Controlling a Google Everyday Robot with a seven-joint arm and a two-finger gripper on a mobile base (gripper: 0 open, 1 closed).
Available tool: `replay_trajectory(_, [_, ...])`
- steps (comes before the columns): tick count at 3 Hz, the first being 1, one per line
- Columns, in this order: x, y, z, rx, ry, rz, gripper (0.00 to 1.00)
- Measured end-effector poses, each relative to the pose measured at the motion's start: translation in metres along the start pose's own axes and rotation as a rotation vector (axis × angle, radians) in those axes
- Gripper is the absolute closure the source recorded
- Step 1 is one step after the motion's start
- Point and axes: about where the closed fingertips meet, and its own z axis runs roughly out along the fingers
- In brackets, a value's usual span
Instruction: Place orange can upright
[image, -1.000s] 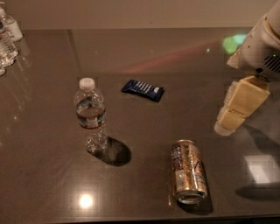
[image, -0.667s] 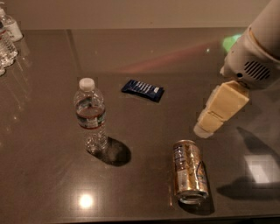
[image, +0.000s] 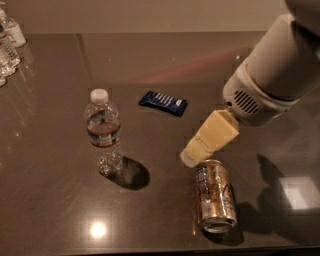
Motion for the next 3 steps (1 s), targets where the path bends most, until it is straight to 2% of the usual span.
replay_trajectory(1, [0.0011,0.0196,0.0087,0.058,0.019,0.116,0.00])
replay_trajectory(2, [-0.0010,0.0232,0.0060,0.065,0.011,0.199,0.00])
replay_trajectory(3, [-0.0011,0.0232,0.0059,0.065,0.011,0.199,0.00])
